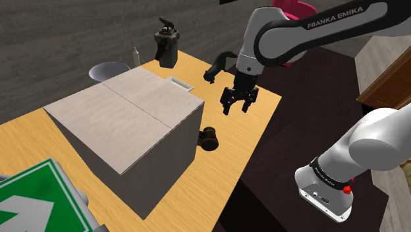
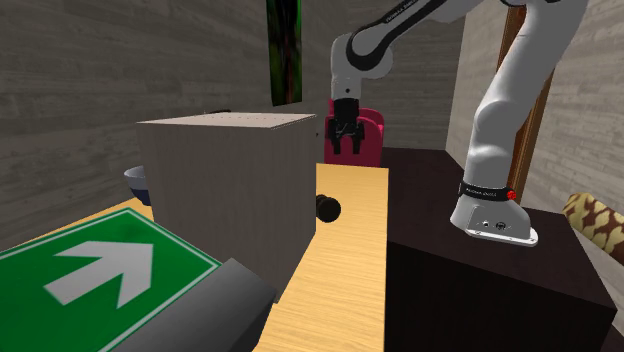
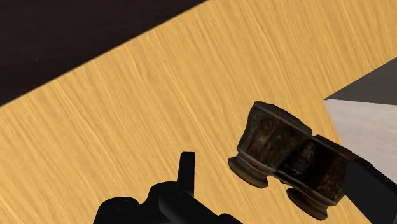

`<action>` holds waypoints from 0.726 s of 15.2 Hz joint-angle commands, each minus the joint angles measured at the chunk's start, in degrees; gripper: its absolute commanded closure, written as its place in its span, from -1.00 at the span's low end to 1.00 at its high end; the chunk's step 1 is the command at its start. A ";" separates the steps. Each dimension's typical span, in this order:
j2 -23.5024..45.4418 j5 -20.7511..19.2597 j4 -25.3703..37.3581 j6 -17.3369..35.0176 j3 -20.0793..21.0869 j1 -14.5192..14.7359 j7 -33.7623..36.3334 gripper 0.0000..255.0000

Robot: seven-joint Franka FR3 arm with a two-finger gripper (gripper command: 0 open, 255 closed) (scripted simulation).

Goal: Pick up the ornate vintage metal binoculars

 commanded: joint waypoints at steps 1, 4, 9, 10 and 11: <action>3.83 0.30 1.24 3.51 1.42 0.05 2.77 -1.00; 10.89 -0.50 4.25 8.78 3.30 0.09 7.23 -1.00; 22.99 -4.23 10.70 16.23 4.61 1.03 15.48 -1.00; 25.40 -5.21 12.20 17.46 4.53 1.44 17.19 -1.00; 27.79 -6.22 13.78 18.59 4.35 1.92 18.88 -1.00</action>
